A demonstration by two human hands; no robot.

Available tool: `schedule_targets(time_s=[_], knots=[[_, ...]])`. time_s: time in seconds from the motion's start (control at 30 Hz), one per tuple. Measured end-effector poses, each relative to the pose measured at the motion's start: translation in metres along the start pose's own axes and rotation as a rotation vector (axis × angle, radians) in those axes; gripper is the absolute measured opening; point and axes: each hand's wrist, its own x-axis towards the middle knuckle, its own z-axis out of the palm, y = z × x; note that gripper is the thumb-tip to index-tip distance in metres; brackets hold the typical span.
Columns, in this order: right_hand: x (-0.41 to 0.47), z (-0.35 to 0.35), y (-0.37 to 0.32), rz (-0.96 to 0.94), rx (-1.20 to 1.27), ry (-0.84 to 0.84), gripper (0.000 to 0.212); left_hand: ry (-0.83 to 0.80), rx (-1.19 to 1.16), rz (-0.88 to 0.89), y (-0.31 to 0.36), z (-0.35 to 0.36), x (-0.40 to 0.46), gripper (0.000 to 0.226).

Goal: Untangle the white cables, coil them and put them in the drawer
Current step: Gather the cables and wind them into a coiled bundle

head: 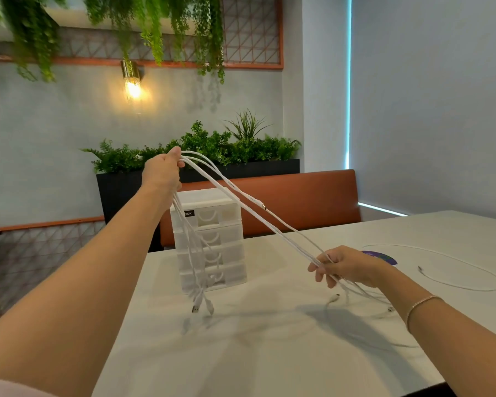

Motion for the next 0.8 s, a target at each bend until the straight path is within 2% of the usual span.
schedule_targets(time_s=[0.07, 0.13, 0.23, 0.3, 0.4, 0.53, 0.57, 0.63, 0.73, 0.8], knots=[[0.001, 0.0, 0.004, 0.053, -0.09, 0.103, 0.027, 0.007, -0.029, -0.006, 0.005, 0.0, -0.001, 0.035], [0.003, -0.002, 0.007, 0.142, -0.266, 0.214, 0.047, -0.006, -0.074, -0.014, 0.009, 0.001, -0.002, 0.035], [0.005, -0.003, 0.011, 0.197, -0.494, 0.261, 0.058, -0.043, -0.12, -0.031, 0.015, 0.003, -0.008, 0.035], [0.005, 0.0, 0.01, 0.159, -0.499, 0.225, 0.058, -0.071, -0.218, -0.062, 0.02, 0.006, -0.013, 0.034], [0.005, 0.004, 0.009, 0.117, -0.327, 0.186, 0.05, -0.095, -0.346, -0.1, 0.028, 0.005, -0.017, 0.036], [0.013, 0.001, 0.007, 0.125, -0.47, 0.155, 0.031, -0.113, -0.337, -0.1, 0.029, 0.001, -0.021, 0.037], [0.013, 0.0, -0.003, 0.079, -0.42, 0.136, 0.045, -0.125, -0.303, -0.088, 0.028, 0.002, -0.022, 0.036], [0.005, -0.002, -0.042, -0.114, -0.125, 0.146, 0.07, -0.159, -0.192, -0.045, 0.028, 0.007, -0.025, 0.034], [-0.006, -0.008, -0.129, -0.401, 0.208, 0.229, 0.058, -0.238, -0.047, 0.063, 0.033, 0.021, -0.032, 0.035], [-0.005, -0.007, -0.178, -0.423, 0.317, 0.202, 0.062, -0.284, 0.021, 0.153, 0.04, 0.032, -0.04, 0.035]])
